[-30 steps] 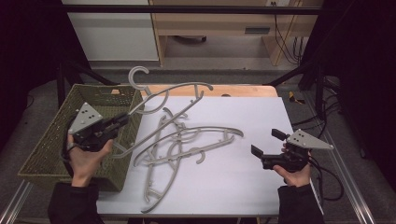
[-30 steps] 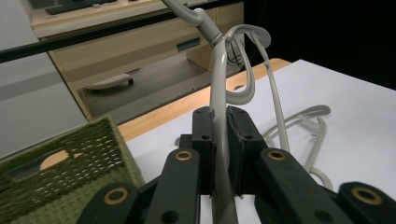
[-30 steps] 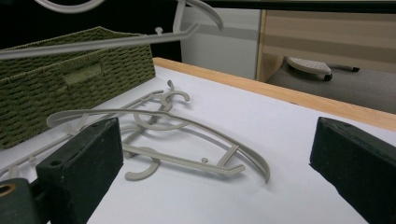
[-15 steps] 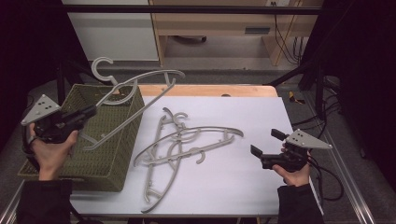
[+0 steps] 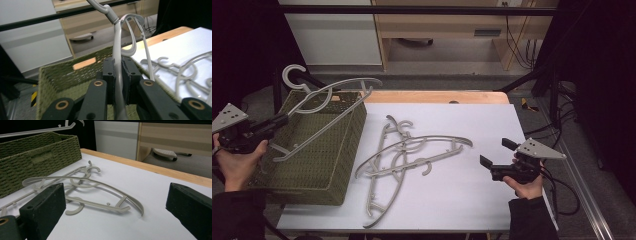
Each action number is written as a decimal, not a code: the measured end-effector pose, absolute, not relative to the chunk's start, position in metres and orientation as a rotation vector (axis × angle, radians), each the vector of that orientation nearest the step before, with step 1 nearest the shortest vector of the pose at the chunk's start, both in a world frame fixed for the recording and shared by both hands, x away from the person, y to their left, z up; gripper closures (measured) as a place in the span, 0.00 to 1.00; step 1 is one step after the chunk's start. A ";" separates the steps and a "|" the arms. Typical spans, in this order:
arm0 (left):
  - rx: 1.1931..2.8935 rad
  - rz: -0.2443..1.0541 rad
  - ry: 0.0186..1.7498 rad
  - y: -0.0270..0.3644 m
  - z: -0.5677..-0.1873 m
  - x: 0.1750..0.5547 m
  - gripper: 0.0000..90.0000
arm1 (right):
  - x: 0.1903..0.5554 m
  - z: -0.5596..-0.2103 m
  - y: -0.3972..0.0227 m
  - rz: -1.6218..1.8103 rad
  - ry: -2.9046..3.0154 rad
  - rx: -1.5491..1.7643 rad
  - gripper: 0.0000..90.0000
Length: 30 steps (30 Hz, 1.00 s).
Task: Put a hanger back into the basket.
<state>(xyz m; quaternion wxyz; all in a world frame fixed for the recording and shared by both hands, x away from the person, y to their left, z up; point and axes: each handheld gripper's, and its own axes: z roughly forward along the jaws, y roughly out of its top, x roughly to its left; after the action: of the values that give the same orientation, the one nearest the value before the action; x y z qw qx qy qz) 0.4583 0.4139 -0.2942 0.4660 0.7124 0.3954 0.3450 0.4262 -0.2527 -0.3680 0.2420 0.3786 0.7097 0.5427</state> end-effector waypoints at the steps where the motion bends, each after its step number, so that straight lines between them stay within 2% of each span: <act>1: 1.746 0.848 0.977 0.417 -0.295 0.459 0.91 | 0.426 -0.368 -0.253 1.484 1.940 1.035 0.03; 12: 1.732 0.839 1.056 0.459 -0.318 0.456 0.91 | 0.428 -0.370 -0.252 1.476 1.941 1.047 0.03; 24: 1.719 0.817 1.095 0.484 -0.326 0.451 0.91 | 0.428 -0.370 -0.253 1.479 1.942 1.045 0.03; 30: 1.787 0.815 1.137 0.484 -0.337 0.457 0.91 | 0.428 -0.370 -0.251 1.477 1.945 1.049 0.03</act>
<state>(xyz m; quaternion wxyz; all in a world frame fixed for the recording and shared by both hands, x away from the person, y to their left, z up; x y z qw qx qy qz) 0.4567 0.4842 -0.3373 0.4224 0.7136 0.4543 0.3254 0.4282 -0.2510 -0.3702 0.2395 0.3832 0.7104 0.5396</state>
